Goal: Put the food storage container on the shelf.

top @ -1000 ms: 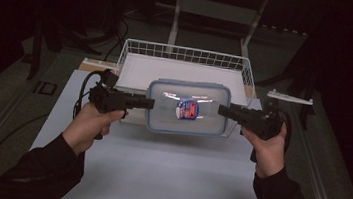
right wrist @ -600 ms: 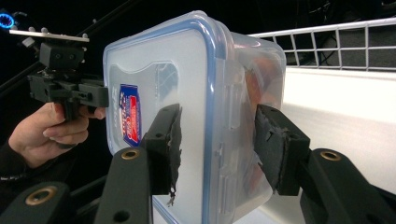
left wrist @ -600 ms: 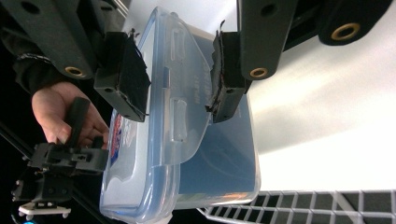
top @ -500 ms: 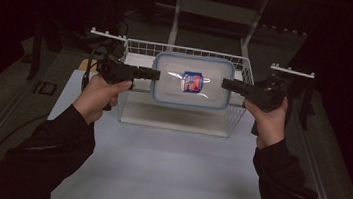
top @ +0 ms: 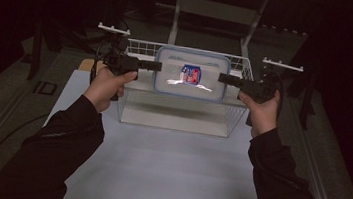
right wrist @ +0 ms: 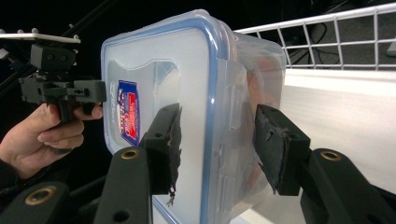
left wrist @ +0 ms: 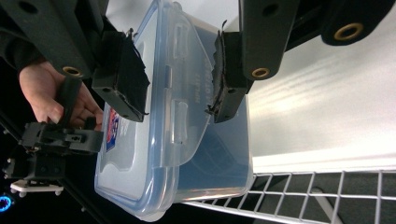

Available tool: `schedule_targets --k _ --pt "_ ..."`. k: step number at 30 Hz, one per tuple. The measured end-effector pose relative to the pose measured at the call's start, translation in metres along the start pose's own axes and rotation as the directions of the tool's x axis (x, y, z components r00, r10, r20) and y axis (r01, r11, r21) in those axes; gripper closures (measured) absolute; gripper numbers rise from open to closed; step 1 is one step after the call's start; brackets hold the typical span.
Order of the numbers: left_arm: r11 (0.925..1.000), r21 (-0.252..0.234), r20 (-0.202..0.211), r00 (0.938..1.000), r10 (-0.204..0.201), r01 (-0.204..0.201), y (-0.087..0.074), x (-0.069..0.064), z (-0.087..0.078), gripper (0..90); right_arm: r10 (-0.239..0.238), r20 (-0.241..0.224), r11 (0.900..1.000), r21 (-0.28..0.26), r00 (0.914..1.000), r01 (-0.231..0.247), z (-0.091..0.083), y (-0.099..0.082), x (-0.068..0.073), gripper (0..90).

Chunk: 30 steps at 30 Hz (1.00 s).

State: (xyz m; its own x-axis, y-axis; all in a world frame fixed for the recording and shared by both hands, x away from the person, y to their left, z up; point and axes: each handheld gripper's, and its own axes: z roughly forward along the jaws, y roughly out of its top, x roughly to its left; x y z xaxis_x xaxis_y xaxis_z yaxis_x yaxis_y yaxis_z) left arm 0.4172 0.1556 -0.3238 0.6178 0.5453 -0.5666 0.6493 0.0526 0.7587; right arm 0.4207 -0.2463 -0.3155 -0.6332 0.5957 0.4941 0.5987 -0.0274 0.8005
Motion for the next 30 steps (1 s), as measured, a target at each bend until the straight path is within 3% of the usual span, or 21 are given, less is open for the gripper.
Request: schedule_targets --k 5,9,14,21,23,26,30 --pt "0.9999 -0.014 -0.014 0.9999 0.003 -0.003 0.001 0.002 0.004 53.6 0.016 0.017 0.9999 0.006 0.9997 -0.016 0.004 0.004 -0.001 50.4" --pt "0.9997 -0.017 -0.033 0.9993 -0.016 0.015 0.005 0.005 0.01 51.2 0.041 0.031 0.9991 0.008 0.9987 -0.041 0.007 0.006 -0.004 48.7" --pt "0.9956 -0.02 -0.019 0.9956 -0.092 0.091 0.008 0.016 0.017 48.1 0.048 0.071 0.9987 0.012 0.9964 -0.049 0.014 0.009 -0.009 49.3" --pt "0.9857 -0.01 -0.038 0.985 -0.168 0.168 0.009 0.027 0.027 40.8 0.095 0.084 0.9953 0.01 0.9919 -0.096 0.022 0.01 -0.015 53.2" --pt "0.986 -0.023 -0.056 0.9845 -0.166 0.165 0.009 0.029 0.028 38.3 0.106 0.089 0.9941 0.014 0.9904 -0.107 0.024 0.01 -0.017 50.7" --pt "0.9916 -0.044 -0.098 0.9873 -0.125 0.121 0.011 0.025 0.029 38.7 0.124 0.08 0.992 0.01 0.989 -0.126 0.024 0.009 -0.019 51.1" --pt "0.9959 -0.06 -0.162 0.9838 -0.077 0.068 0.012 0.022 0.026 34.5 0.082 0.107 0.9966 -0.003 0.9909 -0.082 0.023 0.01 -0.013 46.8"
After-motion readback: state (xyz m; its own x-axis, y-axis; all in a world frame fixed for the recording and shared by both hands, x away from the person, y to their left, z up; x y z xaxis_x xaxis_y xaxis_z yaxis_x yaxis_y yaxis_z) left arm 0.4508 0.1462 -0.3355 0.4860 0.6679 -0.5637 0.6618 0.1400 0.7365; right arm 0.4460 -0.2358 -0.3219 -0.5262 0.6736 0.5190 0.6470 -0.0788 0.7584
